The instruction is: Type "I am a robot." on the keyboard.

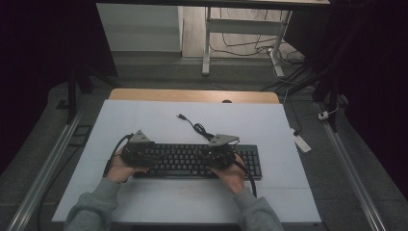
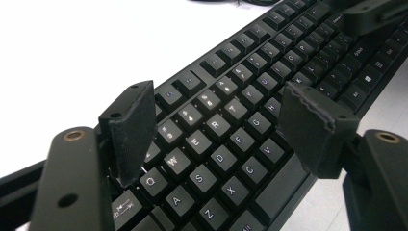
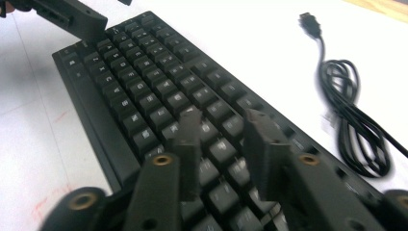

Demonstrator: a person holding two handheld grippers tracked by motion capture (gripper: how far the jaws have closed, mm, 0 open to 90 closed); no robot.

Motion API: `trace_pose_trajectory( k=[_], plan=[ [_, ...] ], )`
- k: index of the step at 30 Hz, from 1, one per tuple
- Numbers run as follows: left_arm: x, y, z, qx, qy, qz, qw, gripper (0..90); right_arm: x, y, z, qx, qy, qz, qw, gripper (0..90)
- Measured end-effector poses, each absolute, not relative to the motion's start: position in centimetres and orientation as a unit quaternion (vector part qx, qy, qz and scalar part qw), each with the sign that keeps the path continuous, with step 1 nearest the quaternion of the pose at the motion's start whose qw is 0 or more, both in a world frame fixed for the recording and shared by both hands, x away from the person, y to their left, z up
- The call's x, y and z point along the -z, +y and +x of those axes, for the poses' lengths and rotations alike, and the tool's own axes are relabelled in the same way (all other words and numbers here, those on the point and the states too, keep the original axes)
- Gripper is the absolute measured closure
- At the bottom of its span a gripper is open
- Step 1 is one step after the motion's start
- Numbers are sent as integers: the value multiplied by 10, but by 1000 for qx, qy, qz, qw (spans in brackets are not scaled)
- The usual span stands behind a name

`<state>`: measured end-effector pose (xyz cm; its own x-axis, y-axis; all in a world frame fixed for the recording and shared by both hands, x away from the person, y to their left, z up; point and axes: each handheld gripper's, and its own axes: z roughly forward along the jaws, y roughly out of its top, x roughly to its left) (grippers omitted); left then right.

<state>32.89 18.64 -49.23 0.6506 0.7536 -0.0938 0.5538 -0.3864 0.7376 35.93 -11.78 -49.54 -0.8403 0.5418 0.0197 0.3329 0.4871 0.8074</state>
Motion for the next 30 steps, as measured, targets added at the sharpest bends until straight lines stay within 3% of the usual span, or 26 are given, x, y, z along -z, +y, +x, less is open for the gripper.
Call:
trace_pose_trajectory(
  k=[13,20,30],
  plan=[
    [493,186,329,-132,401,822,383,289,492,-177,334,-439,842,276,150,495],
    [492,185,329,-127,404,818,389,284,494,-202,324,-442,835,288,158,481],
    [491,192,329,-120,413,808,403,315,495,-205,323,-444,834,286,160,478]
  ],
)
